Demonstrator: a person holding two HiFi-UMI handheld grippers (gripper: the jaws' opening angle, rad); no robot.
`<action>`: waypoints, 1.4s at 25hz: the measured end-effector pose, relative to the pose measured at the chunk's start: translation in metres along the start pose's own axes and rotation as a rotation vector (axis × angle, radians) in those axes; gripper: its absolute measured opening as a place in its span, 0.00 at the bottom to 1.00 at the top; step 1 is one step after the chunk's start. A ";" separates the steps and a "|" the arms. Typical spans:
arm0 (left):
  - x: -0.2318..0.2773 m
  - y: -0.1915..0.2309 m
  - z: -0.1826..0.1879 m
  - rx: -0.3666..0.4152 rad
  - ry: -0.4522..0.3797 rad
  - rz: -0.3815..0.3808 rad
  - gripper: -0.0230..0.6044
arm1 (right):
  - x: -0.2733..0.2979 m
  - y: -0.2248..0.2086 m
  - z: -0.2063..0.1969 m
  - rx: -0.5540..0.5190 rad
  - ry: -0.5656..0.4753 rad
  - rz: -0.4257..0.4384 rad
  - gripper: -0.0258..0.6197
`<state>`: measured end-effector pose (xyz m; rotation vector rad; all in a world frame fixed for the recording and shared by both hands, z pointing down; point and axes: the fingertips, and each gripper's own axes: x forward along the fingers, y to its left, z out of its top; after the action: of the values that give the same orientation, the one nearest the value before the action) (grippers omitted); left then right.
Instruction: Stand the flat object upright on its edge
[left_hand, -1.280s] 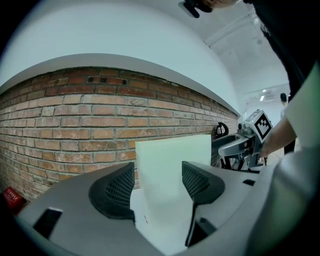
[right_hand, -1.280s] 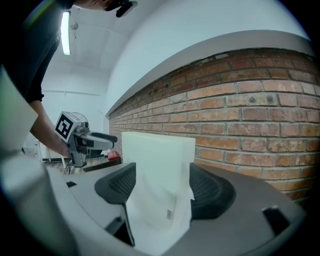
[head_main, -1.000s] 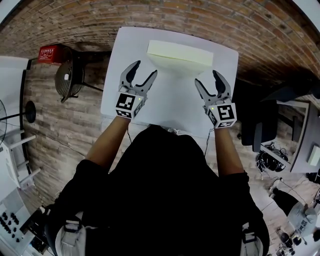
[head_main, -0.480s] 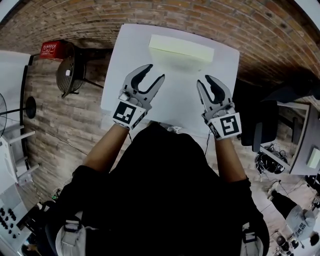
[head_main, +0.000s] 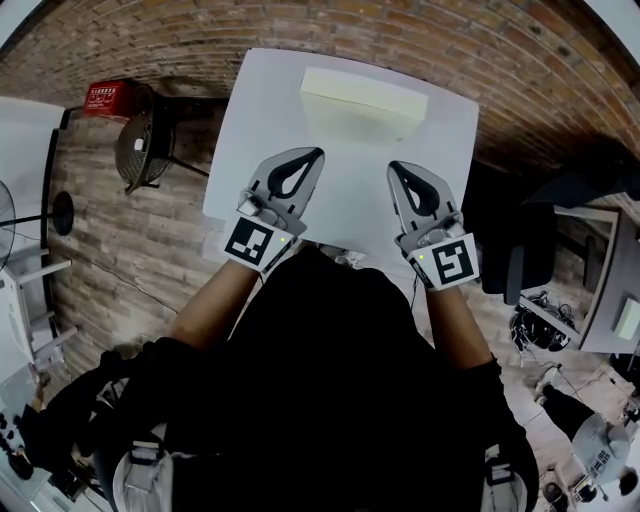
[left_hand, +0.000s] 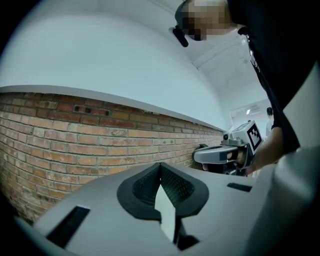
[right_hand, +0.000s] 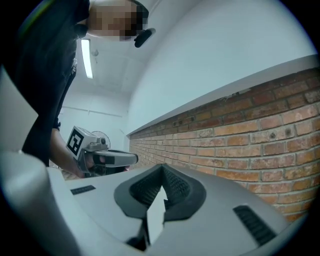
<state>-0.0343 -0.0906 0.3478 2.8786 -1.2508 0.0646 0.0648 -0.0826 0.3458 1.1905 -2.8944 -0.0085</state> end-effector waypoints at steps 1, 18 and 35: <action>-0.001 0.000 0.000 0.000 -0.002 -0.003 0.07 | 0.000 0.001 0.001 0.001 0.002 0.001 0.05; 0.005 0.003 0.013 0.035 -0.016 -0.034 0.07 | 0.007 -0.008 0.009 0.005 0.008 -0.034 0.05; 0.006 -0.006 0.016 0.035 -0.017 -0.063 0.07 | 0.002 -0.010 0.012 0.010 0.003 -0.047 0.05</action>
<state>-0.0256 -0.0909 0.3318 2.9520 -1.1731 0.0632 0.0706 -0.0913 0.3342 1.2584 -2.8669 0.0068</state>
